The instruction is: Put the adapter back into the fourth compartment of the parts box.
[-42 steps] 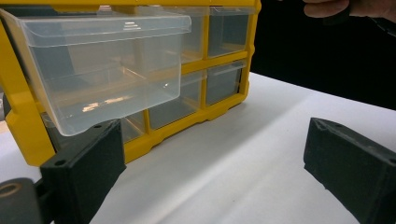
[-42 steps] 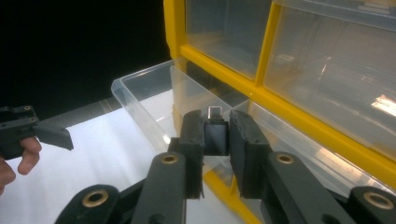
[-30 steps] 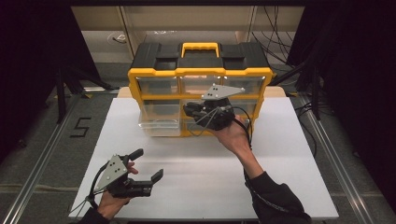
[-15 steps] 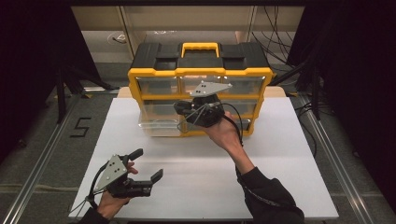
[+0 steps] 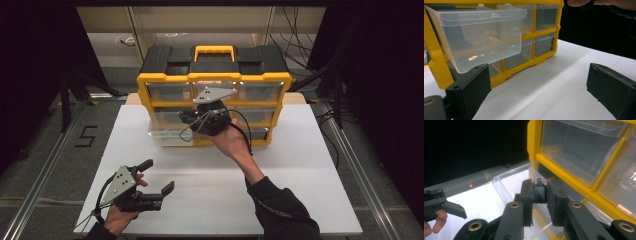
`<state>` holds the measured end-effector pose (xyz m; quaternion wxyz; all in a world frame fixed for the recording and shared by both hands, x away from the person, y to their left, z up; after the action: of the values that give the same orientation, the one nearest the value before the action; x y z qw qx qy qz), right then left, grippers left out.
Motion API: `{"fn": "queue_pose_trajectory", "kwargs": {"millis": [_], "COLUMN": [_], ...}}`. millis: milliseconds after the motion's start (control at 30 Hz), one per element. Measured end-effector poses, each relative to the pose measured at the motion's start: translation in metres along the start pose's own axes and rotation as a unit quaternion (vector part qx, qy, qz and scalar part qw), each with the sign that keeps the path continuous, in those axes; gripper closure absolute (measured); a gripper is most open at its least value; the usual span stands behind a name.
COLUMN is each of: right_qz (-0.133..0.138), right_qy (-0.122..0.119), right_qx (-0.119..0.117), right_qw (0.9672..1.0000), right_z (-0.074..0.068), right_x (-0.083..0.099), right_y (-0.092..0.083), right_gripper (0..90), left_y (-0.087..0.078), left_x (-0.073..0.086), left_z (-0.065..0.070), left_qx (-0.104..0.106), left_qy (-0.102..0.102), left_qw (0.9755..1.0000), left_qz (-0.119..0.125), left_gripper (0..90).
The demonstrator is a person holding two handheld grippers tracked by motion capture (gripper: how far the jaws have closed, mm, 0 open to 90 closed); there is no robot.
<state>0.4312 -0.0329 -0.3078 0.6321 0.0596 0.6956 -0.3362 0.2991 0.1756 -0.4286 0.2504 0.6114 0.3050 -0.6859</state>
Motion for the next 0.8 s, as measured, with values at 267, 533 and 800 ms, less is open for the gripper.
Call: {"fn": "queue_pose_trajectory", "kwargs": {"millis": [267,533,800], "right_qz": [-0.005,-0.012,-0.021], "right_qy": [-0.001,-0.001,0.0], "right_qx": [-0.003,-0.002,-0.003], "right_qw": [1.0,0.9999,0.9998], "right_z": [-0.002,-0.001,-0.002], "right_x": [-0.002,-0.002,-0.001], "right_y": [0.006,0.012,0.018], "right_gripper": [76.5,76.5,76.3], "left_y": [0.0,0.0,0.0], "left_x": [0.0,0.0,0.0], "left_z": [0.0,0.0,0.0], "left_qx": [0.0,0.0,0.0], "left_qy": [0.0,0.0,0.0], "left_qw": [1.0,1.0,1.0], "left_qz": [-0.001,-0.001,-0.001], "left_gripper": [4.9,4.9,4.9]}}
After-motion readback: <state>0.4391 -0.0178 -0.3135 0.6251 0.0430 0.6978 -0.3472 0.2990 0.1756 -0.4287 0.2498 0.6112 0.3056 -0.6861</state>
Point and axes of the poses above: each handheld gripper's, and its own axes: y roughly forward along the jaws, x roughly out of its underside, z roughly to its right, the point moved 2 cm from there along y, roughly forward along the jaws, and after that the axes turned 3 degrees about z, right-handed, at the moved point
